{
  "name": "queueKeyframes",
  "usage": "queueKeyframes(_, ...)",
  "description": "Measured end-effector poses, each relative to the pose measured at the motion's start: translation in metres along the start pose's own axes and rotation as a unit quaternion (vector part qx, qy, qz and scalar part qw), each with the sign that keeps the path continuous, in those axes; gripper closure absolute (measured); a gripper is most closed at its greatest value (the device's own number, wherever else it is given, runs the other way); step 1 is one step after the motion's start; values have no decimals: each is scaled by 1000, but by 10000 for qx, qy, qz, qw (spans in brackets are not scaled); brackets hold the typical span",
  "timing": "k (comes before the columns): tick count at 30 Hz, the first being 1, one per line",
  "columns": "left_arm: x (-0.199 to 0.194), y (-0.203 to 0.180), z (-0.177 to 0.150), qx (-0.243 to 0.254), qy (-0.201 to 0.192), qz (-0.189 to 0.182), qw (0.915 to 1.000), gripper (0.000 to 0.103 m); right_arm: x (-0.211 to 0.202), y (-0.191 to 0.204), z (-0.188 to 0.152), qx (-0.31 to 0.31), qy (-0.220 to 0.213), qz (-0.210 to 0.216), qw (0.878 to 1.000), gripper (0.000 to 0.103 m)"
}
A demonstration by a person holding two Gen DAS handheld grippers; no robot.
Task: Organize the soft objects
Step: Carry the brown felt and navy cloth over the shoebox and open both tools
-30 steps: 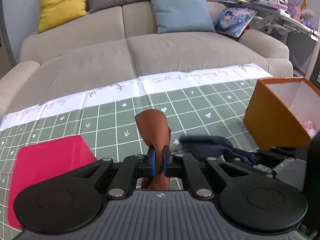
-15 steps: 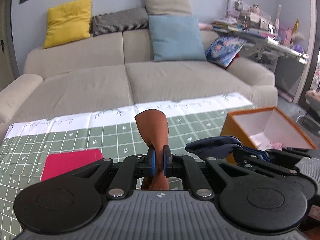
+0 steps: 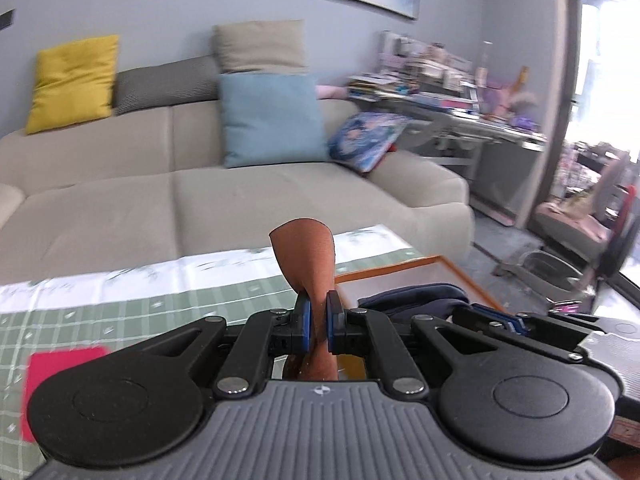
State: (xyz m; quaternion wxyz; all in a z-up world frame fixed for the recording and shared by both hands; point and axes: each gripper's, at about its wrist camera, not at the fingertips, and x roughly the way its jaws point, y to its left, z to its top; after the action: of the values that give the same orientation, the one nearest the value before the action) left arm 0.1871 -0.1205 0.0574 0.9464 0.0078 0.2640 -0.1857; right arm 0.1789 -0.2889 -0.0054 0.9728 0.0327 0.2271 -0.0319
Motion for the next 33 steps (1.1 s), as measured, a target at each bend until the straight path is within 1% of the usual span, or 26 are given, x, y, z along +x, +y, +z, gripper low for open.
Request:
queueKeyframes(5, 25, -38, 13, 259, 68, -475, 9985, 95, 11, -32, 4, 79, 6, -289, 9996, 99)
queueKeyframes(7, 37, -51, 16, 374, 140, -606, 9974, 95, 21, -45, 5, 71, 50, -396, 9992, 99)
queueKeyframes(10, 61, -68, 16, 480, 352, -784, 9951, 95, 39, -63, 4, 30, 212, -540, 9983, 99)
queueKeyframes(15, 101, -85, 7, 523, 815, -960, 9907, 95, 77, -88, 0, -9, 641, -608, 9961, 99)
queueKeyframes(20, 138, -98, -9, 806, 1336, -856, 9840, 95, 110, -101, -7, -59, 1034, -625, 9927, 99)
queueKeyframes(24, 155, -100, -21, 987, 1550, -676, 9806, 95, 131, -104, -11, -164, 1235, -679, 9899, 99)
queueKeyframes(26, 162, -99, -24, 1043, 1642, -586, 9791, 93, 137, -105, -12, -157, 1302, -647, 9892, 99)
queueKeyframes(29, 165, -97, -26, 1145, 1702, -529, 9773, 86, 145, -104, -15, -217, 1372, -640, 9882, 98)
queueKeyframes(31, 165, -95, -27, 1113, 1680, -493, 9782, 79, 148, -103, -16, -265, 1409, -625, 9877, 96)
queueKeyframes(33, 163, -93, -25, 1083, 1647, -440, 9794, 67, 149, -102, -17, -323, 1435, -636, 9871, 93)
